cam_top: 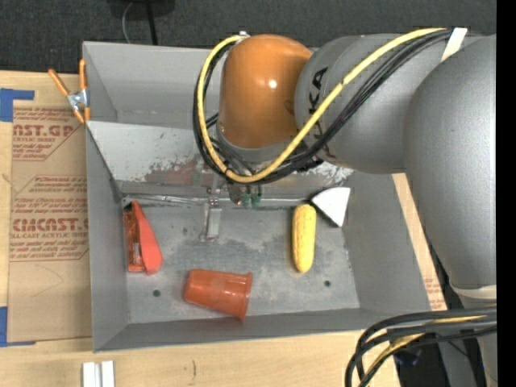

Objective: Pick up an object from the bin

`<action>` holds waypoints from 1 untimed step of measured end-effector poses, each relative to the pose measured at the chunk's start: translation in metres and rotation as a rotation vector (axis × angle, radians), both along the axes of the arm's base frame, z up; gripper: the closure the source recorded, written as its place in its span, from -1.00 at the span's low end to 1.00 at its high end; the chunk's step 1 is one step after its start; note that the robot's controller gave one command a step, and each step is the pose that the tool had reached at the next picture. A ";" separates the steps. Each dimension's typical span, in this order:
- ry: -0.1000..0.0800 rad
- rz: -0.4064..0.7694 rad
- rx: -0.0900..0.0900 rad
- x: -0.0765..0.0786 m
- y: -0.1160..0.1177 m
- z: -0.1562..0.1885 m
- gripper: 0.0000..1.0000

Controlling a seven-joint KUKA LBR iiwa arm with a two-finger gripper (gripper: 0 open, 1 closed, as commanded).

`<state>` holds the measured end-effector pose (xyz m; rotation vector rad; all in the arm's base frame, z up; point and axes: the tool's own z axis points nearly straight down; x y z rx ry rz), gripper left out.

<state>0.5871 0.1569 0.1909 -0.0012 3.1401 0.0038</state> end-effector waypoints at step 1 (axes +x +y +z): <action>0.000 0.000 0.000 0.000 0.000 0.000 -1.00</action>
Offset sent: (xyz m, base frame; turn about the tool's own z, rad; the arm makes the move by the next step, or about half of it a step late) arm -0.0864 0.0473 -0.0117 -0.1568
